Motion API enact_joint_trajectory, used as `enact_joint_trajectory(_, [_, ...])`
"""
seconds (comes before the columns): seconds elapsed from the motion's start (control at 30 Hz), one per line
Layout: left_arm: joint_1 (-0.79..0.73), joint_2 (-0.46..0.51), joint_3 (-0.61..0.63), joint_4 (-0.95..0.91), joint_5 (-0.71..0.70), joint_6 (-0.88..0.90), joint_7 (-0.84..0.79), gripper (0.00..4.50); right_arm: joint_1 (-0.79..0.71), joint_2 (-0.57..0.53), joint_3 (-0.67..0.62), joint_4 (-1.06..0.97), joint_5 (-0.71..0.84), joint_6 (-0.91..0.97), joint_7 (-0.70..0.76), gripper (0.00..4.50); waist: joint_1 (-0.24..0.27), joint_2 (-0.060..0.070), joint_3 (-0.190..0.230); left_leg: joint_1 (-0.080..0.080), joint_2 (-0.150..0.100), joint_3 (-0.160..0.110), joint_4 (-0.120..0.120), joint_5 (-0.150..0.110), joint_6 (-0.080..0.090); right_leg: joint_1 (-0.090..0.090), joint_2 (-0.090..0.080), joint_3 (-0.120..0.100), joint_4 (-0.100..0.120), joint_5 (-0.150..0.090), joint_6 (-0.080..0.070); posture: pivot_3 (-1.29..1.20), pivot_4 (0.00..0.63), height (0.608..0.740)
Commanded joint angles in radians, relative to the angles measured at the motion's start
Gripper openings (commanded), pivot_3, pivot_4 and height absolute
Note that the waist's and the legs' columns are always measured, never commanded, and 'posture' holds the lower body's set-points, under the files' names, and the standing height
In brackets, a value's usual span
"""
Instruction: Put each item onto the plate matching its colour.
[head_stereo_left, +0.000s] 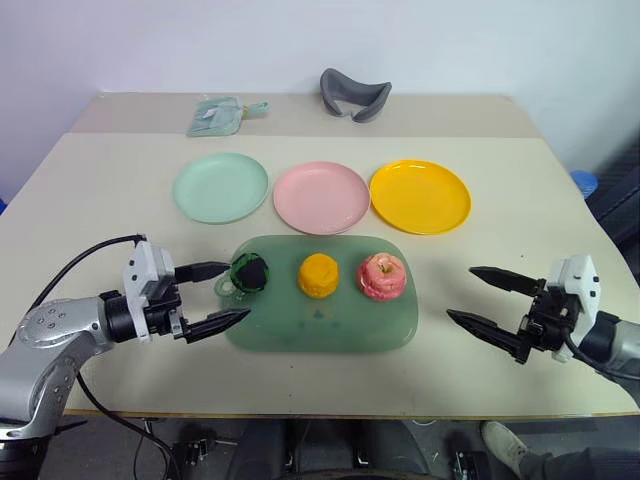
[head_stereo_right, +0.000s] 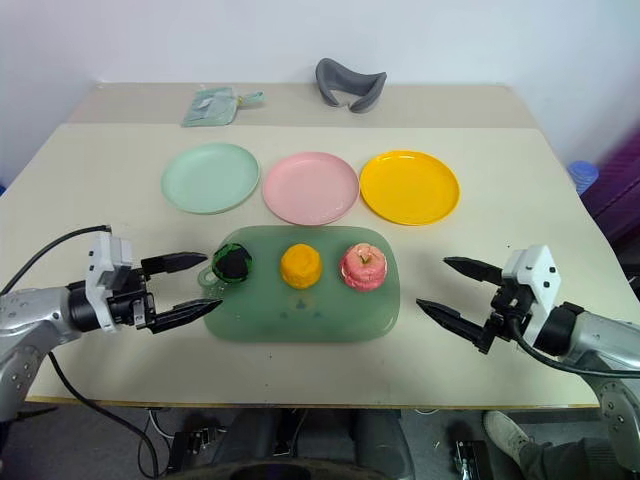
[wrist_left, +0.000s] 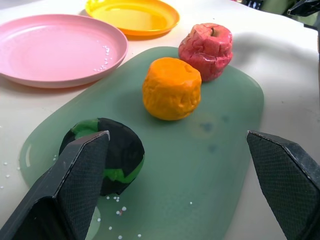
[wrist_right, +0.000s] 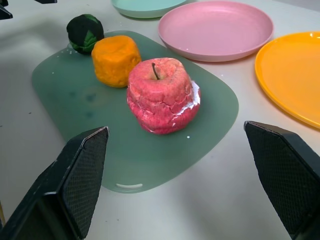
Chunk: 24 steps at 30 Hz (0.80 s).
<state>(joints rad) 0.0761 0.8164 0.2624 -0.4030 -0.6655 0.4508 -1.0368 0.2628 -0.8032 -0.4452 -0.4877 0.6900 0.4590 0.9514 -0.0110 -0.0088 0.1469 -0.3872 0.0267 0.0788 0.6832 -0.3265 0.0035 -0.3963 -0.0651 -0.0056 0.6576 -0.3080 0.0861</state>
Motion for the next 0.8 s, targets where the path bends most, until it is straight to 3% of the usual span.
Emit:
enact_joint_trajectory(0.03, [0.014, 0.006, 0.031, -0.04, -0.01, 0.002, 0.01, 4.5, -0.011, 0.007, 0.008, -0.03, 0.012, 0.002, -0.008, 4.43, -0.001, 0.0, 0.0, 0.0, 0.0, 0.0, 0.0, 0.0, 0.0, 0.0, 0.0, 0.0, 0.0, 0.0, 0.0, 0.0, 0.15, 0.74])
enact_joint_trajectory(0.57, [-0.033, -0.014, 0.042, -0.05, -0.046, 0.037, 0.067, 4.5, -0.098, 0.048, 0.095, -0.017, -0.005, -0.046, -0.005, 4.43, 0.0, 0.0, 0.0, 0.0, 0.0, 0.0, 0.0, 0.0, 0.0, 0.0, 0.0, 0.0, 0.0, 0.0, 0.0, 0.0, 0.15, 0.74])
enact_joint_trajectory(0.67, [-0.069, -0.038, 0.06, -0.04, -0.098, 0.068, 0.084, 4.5, -0.157, 0.068, 0.141, -0.011, 0.002, -0.084, 0.026, 4.43, -0.001, 0.0, 0.0, 0.0, 0.0, 0.0, 0.0, 0.0, 0.0, 0.0, 0.001, 0.0, 0.0, 0.0, 0.0, 0.0, 0.15, 0.74])
enact_joint_trajectory(0.8, [-0.092, -0.054, 0.035, -0.052, -0.065, 0.091, 0.156, 4.5, -0.264, 0.082, 0.224, 0.007, -0.003, -0.116, 0.085, 4.43, -0.001, 0.0, 0.0, 0.0, 0.0, 0.0, 0.0, 0.0, 0.0, 0.0, 0.001, 0.0, 0.0, 0.0, 0.0, 0.0, 0.15, 0.74])
